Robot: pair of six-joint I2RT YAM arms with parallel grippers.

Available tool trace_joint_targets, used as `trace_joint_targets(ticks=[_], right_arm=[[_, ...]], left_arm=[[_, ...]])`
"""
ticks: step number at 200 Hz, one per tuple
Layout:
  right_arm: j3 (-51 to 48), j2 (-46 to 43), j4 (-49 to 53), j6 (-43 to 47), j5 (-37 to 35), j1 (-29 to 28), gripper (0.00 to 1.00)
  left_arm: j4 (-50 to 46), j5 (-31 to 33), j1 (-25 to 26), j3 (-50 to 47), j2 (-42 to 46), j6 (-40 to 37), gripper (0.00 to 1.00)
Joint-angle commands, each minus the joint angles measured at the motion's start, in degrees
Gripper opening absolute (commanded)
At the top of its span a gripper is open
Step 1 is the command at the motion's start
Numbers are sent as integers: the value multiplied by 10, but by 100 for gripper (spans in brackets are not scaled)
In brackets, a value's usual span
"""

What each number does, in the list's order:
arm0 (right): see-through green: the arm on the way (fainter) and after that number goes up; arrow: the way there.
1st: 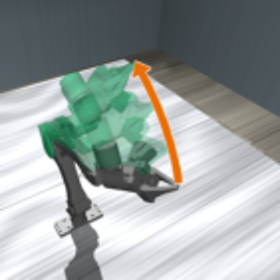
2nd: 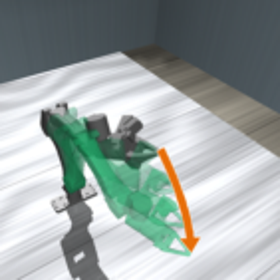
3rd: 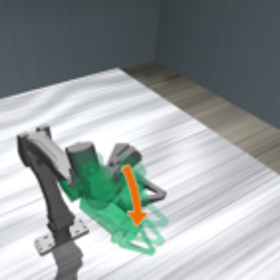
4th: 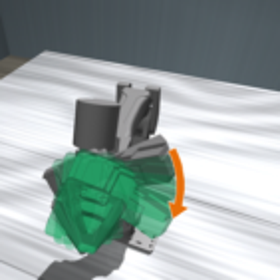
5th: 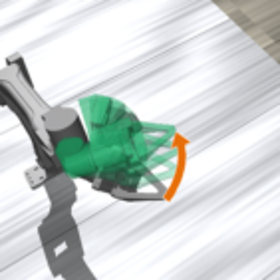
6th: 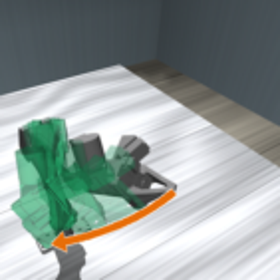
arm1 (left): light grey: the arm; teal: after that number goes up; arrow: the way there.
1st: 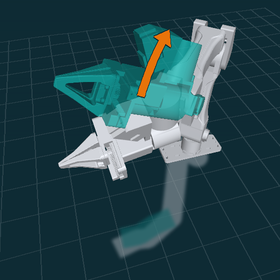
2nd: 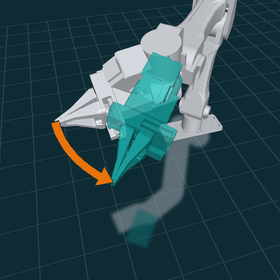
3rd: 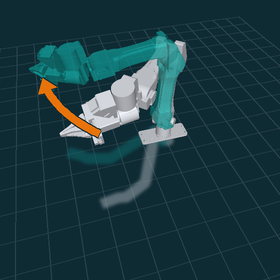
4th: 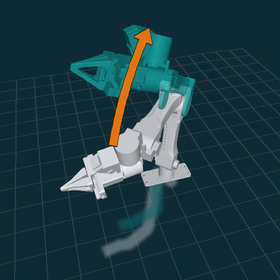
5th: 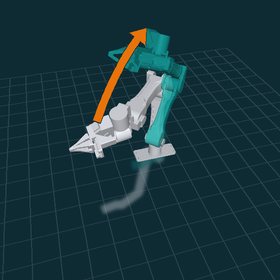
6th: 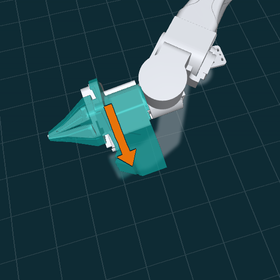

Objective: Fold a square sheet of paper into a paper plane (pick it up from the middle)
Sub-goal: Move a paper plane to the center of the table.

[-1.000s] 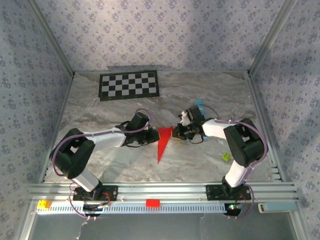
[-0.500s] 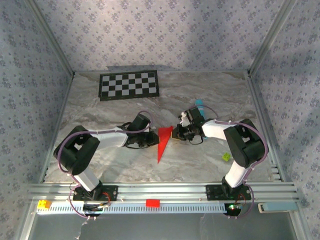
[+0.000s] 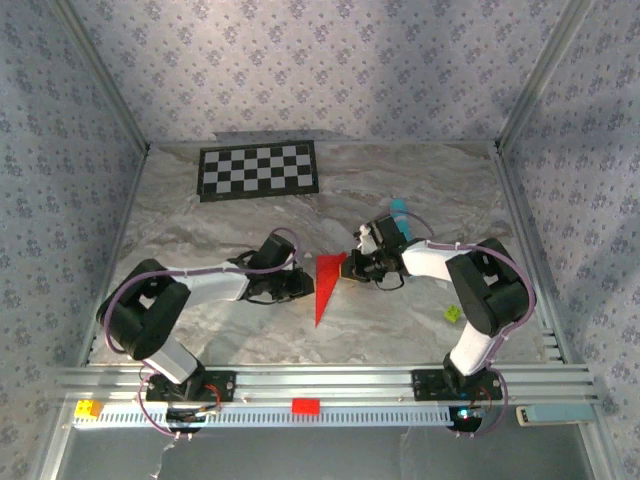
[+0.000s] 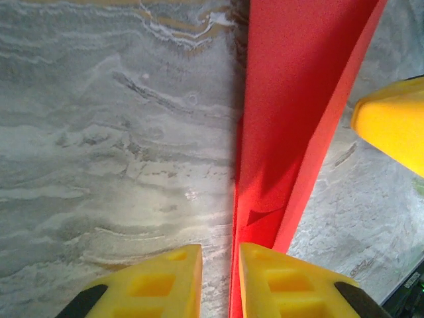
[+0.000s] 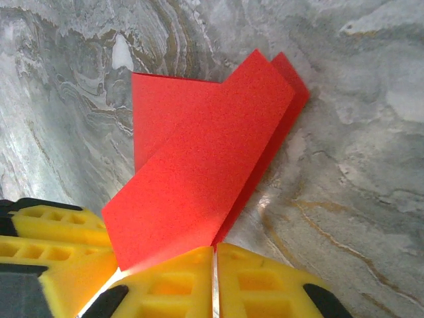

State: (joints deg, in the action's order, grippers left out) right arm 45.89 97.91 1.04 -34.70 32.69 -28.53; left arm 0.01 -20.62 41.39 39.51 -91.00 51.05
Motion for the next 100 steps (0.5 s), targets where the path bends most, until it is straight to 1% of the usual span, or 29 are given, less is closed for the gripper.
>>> trace_joint_targets(ticks=[1, 40, 100], right_arm=[[-4, -6, -3, -8, -8, -4, 10], [-6, -2, -5, -7, -9, -6, 11], [-16, 10, -20, -9, -5, -11, 10]], left_arm=[[2, -28, 7, 16, -24, -14, 21], [29, -45, 10, 21, -39, -11, 22], [70, -56, 10, 4, -35, 2, 26]])
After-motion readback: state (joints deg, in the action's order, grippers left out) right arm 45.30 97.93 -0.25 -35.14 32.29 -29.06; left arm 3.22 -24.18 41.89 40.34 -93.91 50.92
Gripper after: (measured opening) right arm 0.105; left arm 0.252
